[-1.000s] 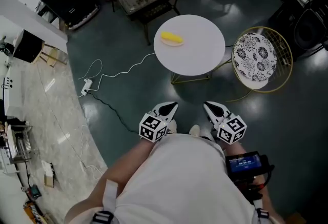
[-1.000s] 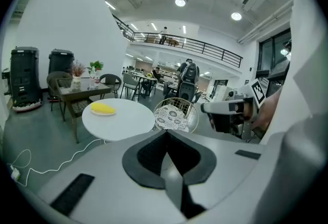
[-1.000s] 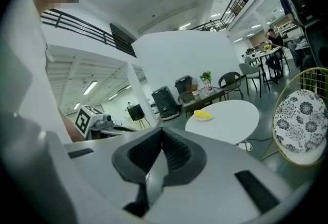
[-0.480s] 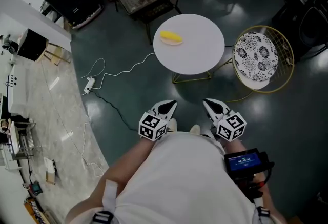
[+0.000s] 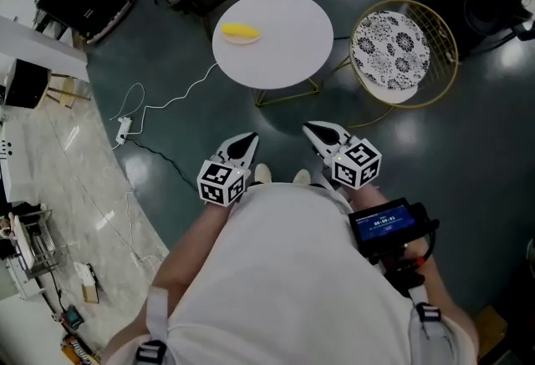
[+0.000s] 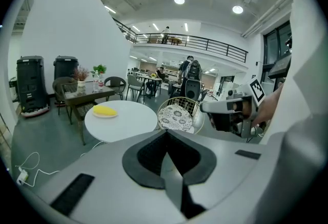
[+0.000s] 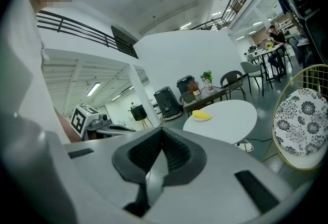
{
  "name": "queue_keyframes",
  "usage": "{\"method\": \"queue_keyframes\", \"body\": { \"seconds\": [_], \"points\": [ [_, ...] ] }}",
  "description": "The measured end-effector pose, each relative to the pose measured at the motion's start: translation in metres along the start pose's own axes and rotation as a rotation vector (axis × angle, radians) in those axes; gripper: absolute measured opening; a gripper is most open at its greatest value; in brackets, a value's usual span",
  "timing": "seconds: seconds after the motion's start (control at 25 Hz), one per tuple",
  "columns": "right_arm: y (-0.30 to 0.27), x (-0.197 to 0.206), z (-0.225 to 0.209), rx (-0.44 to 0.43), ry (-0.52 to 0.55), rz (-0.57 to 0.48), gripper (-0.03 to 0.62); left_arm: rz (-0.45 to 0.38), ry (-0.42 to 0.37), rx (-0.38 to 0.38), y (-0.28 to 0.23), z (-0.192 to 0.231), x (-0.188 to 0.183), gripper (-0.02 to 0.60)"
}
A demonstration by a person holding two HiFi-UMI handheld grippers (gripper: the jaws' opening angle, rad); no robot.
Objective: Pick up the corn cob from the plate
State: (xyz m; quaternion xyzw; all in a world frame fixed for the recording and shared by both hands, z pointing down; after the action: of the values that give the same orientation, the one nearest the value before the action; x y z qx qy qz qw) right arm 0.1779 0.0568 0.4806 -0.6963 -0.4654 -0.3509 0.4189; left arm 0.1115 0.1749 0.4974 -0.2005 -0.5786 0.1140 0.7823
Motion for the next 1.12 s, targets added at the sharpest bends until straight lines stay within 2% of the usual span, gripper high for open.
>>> {"method": "queue_keyframes", "body": {
  "seconds": [0.64,0.96,1.12],
  "points": [
    [-0.006,0.0,0.006,-0.042,-0.004,0.03,0.009,0.002,0.035,-0.064,0.017,0.0,0.012,0.008],
    [-0.004,-0.016,0.011,-0.032,-0.005,0.033,0.009,0.0,0.046,-0.053,0.02,-0.001,-0.001,0.008],
    [-0.038,-0.014,0.001,-0.016,-0.009,0.034,0.009,-0.001,0.04,-0.035,0.009,0.034,-0.002,0.008]
  ]
}}
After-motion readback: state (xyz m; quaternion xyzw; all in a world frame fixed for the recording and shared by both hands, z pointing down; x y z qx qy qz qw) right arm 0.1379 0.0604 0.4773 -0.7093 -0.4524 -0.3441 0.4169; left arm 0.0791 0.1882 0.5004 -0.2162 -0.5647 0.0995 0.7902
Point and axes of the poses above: the fingertips, and each gripper's own axes: y backward along the fingers, z to its left, x out of its underside, the point moved 1 cm from there along y, backward along the fingers, and after that the axes turned 6 degrees about x, right-handed, at the moved point
